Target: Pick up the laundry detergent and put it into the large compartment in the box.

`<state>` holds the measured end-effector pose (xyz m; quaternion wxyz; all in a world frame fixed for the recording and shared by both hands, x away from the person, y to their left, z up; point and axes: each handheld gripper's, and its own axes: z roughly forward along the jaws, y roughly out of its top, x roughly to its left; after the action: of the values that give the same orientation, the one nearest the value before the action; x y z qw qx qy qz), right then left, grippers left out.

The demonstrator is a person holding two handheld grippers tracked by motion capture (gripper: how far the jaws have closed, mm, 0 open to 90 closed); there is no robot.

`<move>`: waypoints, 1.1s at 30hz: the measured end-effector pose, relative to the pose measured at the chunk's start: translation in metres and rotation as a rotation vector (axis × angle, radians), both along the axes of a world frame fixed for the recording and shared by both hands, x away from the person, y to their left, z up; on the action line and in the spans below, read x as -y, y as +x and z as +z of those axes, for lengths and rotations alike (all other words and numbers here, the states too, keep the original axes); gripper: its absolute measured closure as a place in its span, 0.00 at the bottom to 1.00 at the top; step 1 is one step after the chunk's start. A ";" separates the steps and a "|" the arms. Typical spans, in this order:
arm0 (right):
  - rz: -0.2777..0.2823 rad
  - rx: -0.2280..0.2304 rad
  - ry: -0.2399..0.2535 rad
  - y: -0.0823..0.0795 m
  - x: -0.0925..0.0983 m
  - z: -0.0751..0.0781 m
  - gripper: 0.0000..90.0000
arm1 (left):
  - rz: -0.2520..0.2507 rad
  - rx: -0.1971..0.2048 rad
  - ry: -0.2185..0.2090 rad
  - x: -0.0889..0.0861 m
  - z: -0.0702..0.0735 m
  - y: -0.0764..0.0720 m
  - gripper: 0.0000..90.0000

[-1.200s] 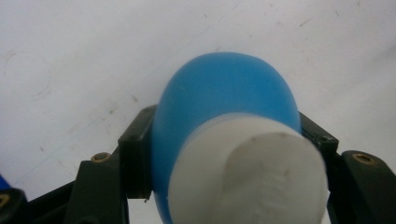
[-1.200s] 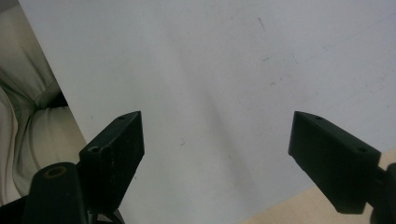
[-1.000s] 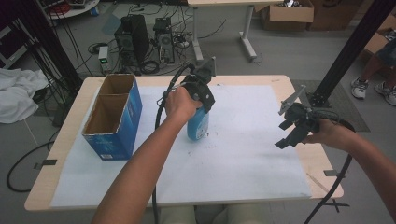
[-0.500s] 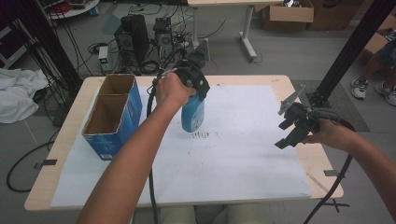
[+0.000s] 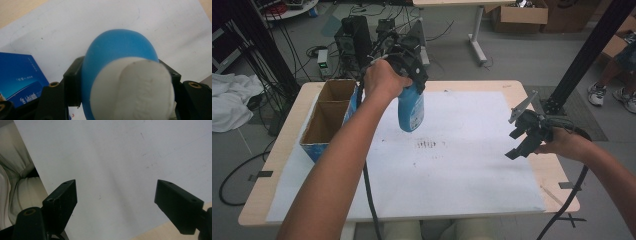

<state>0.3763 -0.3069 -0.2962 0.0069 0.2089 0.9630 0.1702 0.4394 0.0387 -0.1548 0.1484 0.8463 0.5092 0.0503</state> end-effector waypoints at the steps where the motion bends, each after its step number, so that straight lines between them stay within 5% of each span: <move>1: 0.001 0.000 0.000 0.000 0.000 0.000 0.20 | 0.005 0.001 -0.004 -0.002 0.003 0.000 0.42; 14: 0.004 -0.005 -0.001 0.003 -0.003 -0.001 0.20 | 0.064 0.020 -0.013 -0.035 0.039 -0.007 0.42; 33: 0.012 -0.008 -0.004 0.004 -0.008 -0.002 0.20 | 0.137 0.050 -0.008 -0.077 0.073 -0.017 0.42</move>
<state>0.3801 -0.2988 -0.2984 0.0024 0.2039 0.9645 0.1676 0.4225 0.1157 -0.0820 0.1606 0.8073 0.5623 0.0797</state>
